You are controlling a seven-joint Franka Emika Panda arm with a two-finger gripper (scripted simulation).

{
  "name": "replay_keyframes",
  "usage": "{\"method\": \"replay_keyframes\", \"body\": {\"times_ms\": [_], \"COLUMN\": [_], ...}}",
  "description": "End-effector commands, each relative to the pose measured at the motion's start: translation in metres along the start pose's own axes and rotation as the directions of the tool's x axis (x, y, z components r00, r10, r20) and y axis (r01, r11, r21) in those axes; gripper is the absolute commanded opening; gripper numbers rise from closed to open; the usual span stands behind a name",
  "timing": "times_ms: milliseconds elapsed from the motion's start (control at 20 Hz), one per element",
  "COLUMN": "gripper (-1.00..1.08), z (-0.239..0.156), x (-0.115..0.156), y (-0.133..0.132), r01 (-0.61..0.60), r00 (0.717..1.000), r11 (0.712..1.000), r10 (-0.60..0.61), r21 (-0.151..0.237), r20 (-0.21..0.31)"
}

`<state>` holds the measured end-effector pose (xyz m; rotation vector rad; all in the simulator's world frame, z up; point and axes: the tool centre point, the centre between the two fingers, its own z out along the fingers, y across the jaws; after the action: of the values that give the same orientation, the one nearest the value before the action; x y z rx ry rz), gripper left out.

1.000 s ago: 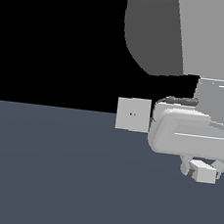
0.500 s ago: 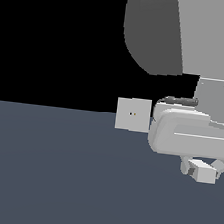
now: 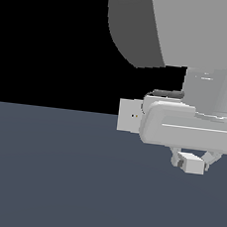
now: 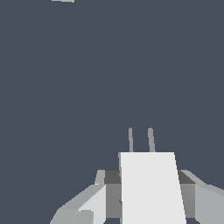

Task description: Plug the charger into the wall socket.

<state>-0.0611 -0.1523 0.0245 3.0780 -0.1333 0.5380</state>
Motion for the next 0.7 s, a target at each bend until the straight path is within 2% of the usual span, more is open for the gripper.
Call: {"method": "replay_keyframes", "body": {"times_ms": [0, 650], "gripper": [-1.0, -1.0], "z": [-0.004, -0.03], "x": [0.006, 0.051], "y": [-0.009, -0.066], "r01": [-0.009, -0.076], "r00": [1.0, 0.997], "r11": [1.0, 0.997], "r10": [0.009, 0.076], "r21": [-0.002, -0.025], "r20": [-0.001, -0.004]}}
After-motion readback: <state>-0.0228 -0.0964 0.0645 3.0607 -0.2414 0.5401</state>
